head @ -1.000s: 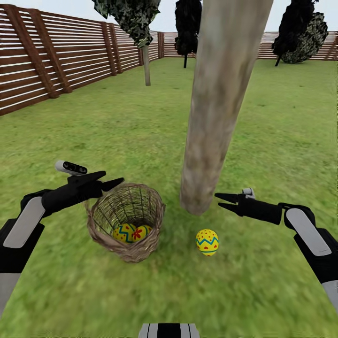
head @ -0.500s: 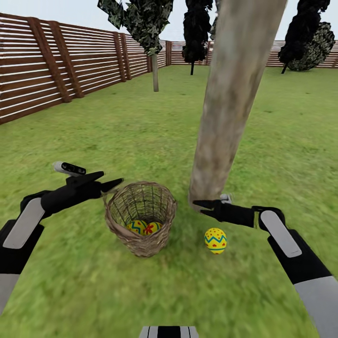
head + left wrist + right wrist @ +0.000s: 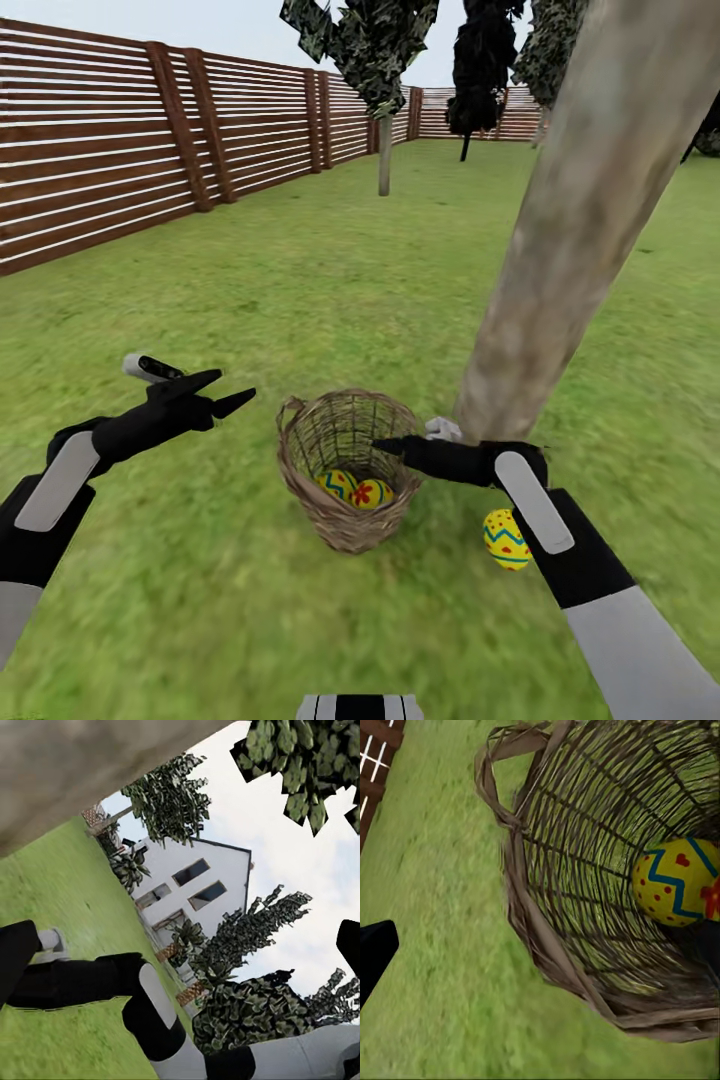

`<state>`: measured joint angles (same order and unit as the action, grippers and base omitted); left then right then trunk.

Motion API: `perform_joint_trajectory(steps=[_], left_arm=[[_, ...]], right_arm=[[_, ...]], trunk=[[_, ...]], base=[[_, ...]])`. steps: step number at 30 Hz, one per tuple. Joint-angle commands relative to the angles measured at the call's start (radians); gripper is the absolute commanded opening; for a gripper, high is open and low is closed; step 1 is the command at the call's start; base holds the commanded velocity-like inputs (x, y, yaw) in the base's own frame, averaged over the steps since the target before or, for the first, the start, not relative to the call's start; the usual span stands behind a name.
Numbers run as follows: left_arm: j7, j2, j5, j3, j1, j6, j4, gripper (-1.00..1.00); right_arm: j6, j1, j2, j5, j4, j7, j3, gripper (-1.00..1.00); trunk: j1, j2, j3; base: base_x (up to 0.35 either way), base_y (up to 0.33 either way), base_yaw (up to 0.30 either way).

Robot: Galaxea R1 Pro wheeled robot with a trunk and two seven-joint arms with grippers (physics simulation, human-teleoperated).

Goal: Take the three Easter eggs out of the wicker basket on the lawn in the garden, then place them on the lawn next to a single tree (choose any tree) so that all three eggs are next to the same tree and none are left in the basket.

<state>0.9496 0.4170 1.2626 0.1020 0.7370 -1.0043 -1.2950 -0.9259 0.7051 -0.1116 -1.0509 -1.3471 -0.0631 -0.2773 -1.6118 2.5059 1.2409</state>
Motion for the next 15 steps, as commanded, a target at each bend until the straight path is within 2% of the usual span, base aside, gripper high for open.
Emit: perform_joint_trajectory(steps=[1, 3, 5, 7, 10, 12, 14, 15], left_arm=[[0.003, 0.0, 0.003, 0.002, 0.001, -0.004, 0.003, 1.0], [0.003, 0.0, 0.003, 0.001, 0.001, -0.004, 0.005, 1.0], [0.003, 0.0, 0.003, 0.001, 0.001, -0.004, 0.002, 1.0], [0.003, 0.0, 0.003, 0.001, 0.001, -0.004, 0.0, 1.0], [0.003, 0.001, 0.003, 0.001, 0.001, -0.004, -0.002, 1.0], [0.004, 0.004, 0.003, 0.001, 0.001, -0.004, -0.003, 1.0], [0.004, 0.005, 0.003, 0.001, 0.001, -0.004, -0.003, 1.0], [0.004, 0.007, 0.002, 0.001, 0.001, -0.004, -0.003, 1.0]], right_arm=[[0.006, 0.001, 0.006, 0.009, -0.001, -0.008, -0.004, 1.0], [0.015, 0.001, 0.023, 0.036, 0.001, -0.013, -0.009, 1.0], [0.017, 0.001, 0.027, 0.079, 0.003, -0.015, -0.01, 1.0], [0.019, 0.001, 0.034, 0.144, 0.004, -0.018, -0.011, 1.0], [0.019, 0.001, 0.064, 0.227, 0.005, -0.019, -0.011, 1.0], [0.018, 0.001, 0.083, 0.311, 0.012, -0.034, -0.015, 1.0], [0.018, 0.001, 0.087, 0.354, 0.016, -0.056, -0.034, 1.0], [0.018, 0.001, 0.088, 0.381, 0.018, -0.101, -0.067, 1.0]], trunk=[[0.0, 0.0, 0.001], [0.0, 0.0, 0.001], [0.0, 0.0, 0.001], [0.0, 0.0, 0.001], [0.0, 0.0, 0.001], [0.0, 0.0, 0.001], [0.0, 0.0, 0.001], [0.0, 0.0, 0.001]], base=[[0.223, 0.212, 0.272], [0.225, 0.218, 0.235], [0.227, 0.222, 0.105], [0.227, 0.223, 0.043], [0.207, 0.204, 0.015], [0.062, 0.061, 0.003], [0.019, 0.019, 0.001], [0.005, 0.005, 0.0]])
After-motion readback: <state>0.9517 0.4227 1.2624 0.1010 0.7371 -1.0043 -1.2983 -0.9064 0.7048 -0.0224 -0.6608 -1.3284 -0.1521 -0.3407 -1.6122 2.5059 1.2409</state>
